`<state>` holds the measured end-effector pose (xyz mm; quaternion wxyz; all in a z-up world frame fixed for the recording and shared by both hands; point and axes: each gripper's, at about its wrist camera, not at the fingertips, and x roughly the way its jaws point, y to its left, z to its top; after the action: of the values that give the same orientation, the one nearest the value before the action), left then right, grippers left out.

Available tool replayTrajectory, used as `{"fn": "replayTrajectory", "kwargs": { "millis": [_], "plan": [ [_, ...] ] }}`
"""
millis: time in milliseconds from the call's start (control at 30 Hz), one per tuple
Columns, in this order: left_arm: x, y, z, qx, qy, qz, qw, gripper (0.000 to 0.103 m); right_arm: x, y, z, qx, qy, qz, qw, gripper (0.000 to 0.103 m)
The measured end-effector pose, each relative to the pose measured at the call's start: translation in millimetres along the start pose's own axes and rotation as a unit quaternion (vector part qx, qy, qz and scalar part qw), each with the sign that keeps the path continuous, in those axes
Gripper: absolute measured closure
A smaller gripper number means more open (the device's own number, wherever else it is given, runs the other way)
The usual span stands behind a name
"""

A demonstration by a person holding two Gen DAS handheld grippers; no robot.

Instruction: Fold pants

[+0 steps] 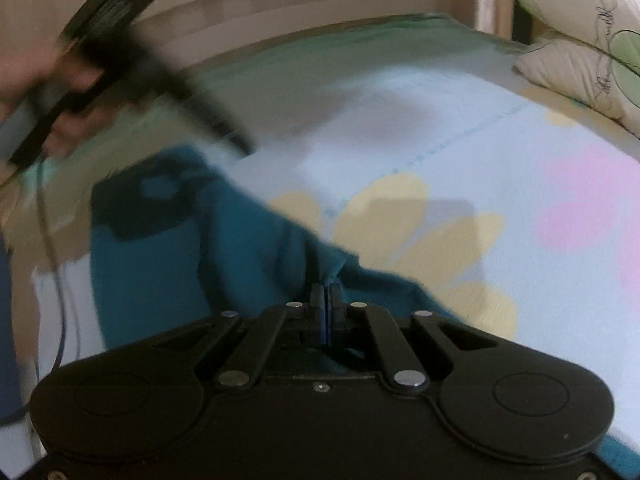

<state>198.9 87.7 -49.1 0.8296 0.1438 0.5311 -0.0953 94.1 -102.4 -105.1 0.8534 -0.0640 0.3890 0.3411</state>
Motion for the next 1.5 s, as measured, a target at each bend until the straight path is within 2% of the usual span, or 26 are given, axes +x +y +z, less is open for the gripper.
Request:
{"fn": "replayTrajectory", "kwargs": {
  "millis": [267,333,400,433,500,567,633,700,933,1033,1133,1400,1500],
  "plan": [
    [45.9,-66.0,4.7,0.06,0.041,-0.011,0.9973,0.083,-4.7,-5.1,-8.0,0.027,-0.005,0.008,1.0,0.094],
    [58.9,-73.2,-4.4,0.073,0.063,-0.009,0.9953,0.083,-7.6,-7.0,-7.4,0.026,-0.007,0.009,1.0,0.094],
    [55.4,-79.0,-9.2,0.091,0.047,0.001,0.9947,0.084,-9.9,-6.9,-7.7,0.022,-0.007,0.009,1.0,0.093],
    [53.0,-79.0,-10.5,0.095,0.049,0.0,0.9943,0.084,-10.4,-8.0,-7.1,0.02,-0.006,0.009,1.0,0.089],
    [51.2,-74.9,-13.6,0.077,0.06,-0.018,0.9951,0.084,-11.4,-12.8,-3.7,0.022,-0.007,-0.002,1.0,0.086],
    [50.2,-69.0,-16.5,0.057,0.071,-0.039,0.9951,0.084,-12.6,-17.7,3.3,0.025,-0.01,-0.006,1.0,0.058],
    [48.9,-64.8,-16.5,0.046,0.081,-0.051,0.9944,0.084,-14.0,-24.3,10.4,0.028,-0.015,-0.002,0.999,0.044],
    [47.3,-60.1,-15.8,0.036,0.082,-0.063,0.994,0.084,-11.0,-28.5,16.8,0.025,-0.012,0.008,1.0,0.043],
    [38.9,-47.3,-10.5,0.004,0.079,-0.093,0.9925,0.084,18.5,-35.7,25.4,-0.016,0.045,0.017,0.999,0.044],
    [43.4,-46.7,-9.0,0.001,0.08,-0.095,0.9922,0.084,15.0,-37.7,26.5,-0.032,0.024,-0.01,0.999,0.047],
    [45.2,-50.3,-9.0,0.011,0.084,-0.094,0.992,0.084,10.3,-45.5,34.2,-0.027,0.007,-0.01,1.0,0.045],
    [37.1,-60.1,-16.2,0.068,0.075,-0.088,0.991,0.084,28.6,-36.4,42.4,-0.105,0.041,0.008,0.994,0.044],
    [38.9,-58.7,-15.8,0.069,0.076,-0.088,0.9908,0.084,27.8,-28.3,35.3,-0.109,0.054,0.021,0.992,0.048]
  ]
}}
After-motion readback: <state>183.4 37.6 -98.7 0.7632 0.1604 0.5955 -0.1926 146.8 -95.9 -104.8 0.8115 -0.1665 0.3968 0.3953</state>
